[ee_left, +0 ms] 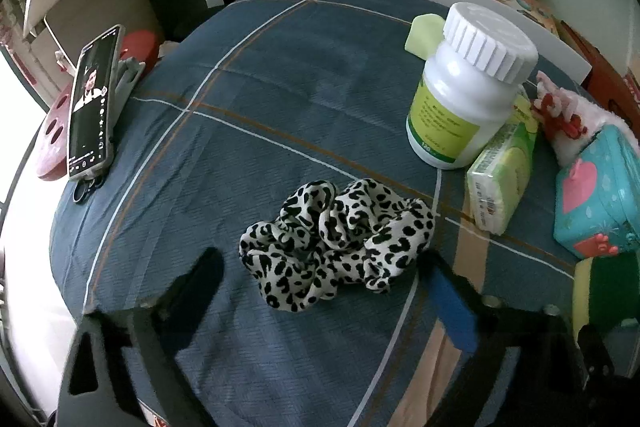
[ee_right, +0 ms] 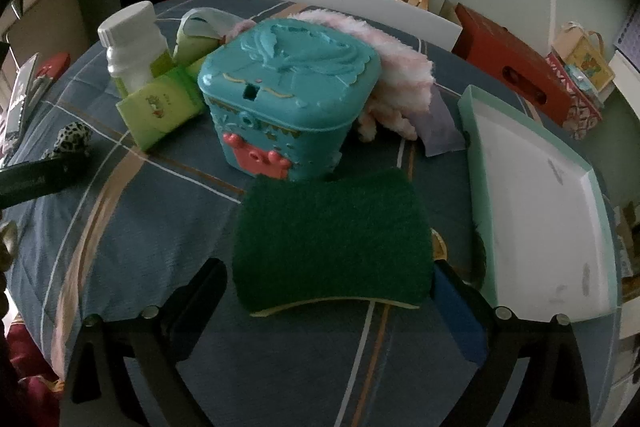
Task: Organize soft objects
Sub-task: 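Grasp the leopard-print scrunchie with the left tool while the right tool holds the green sponge, then lift the scrunchie and sponge and carry both tools over the white tray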
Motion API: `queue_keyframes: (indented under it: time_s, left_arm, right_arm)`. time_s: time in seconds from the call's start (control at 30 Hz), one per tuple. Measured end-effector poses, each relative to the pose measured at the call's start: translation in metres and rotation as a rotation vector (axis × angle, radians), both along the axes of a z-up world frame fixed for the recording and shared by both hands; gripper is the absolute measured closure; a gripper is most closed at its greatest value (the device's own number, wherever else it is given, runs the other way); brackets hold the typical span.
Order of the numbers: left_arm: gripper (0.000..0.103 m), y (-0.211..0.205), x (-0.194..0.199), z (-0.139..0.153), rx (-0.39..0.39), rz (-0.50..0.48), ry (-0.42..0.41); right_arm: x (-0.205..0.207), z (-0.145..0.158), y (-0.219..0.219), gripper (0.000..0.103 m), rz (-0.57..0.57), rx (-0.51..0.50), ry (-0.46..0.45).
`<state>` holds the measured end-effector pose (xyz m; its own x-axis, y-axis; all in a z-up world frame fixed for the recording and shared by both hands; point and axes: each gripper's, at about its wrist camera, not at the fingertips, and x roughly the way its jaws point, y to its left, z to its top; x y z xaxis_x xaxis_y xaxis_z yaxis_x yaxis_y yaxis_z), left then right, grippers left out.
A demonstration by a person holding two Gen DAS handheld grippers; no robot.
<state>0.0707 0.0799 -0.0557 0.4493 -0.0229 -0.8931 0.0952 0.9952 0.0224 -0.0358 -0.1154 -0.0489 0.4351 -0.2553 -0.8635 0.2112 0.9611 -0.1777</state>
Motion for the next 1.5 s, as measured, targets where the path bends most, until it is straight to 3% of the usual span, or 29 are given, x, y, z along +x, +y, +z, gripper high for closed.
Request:
queue_keyframes:
  time_s: [0.23, 0.43, 1.0, 1.3, 1.5]
  left_arm:
    - [0.040, 0.004, 0.000, 0.003, -0.002, -0.006, 0.010]
    - [0.049, 0.001, -0.003, 0.005, -0.018, -0.032, 0.008]
    - [0.057, -0.002, -0.010, 0.017, -0.096, -0.087, 0.002]
    - [0.059, -0.020, -0.028, 0.057, -0.094, -0.128, -0.072]
    - [0.059, -0.057, -0.036, 0.086, -0.096, -0.214, -0.100]
  right_arm:
    - [-0.001, 0.001, 0.000, 0.003, -0.012, -0.017, -0.015]
    - [-0.003, 0.003, -0.003, 0.006, -0.025, 0.000, -0.027]
    - [-0.016, 0.026, -0.032, 0.006, -0.136, 0.114, -0.117]
    - [-0.039, 0.074, -0.054, 0.006, -0.200, 0.145, -0.242]
    - [-0.048, 0.108, -0.089, 0.006, -0.316, 0.086, -0.288]
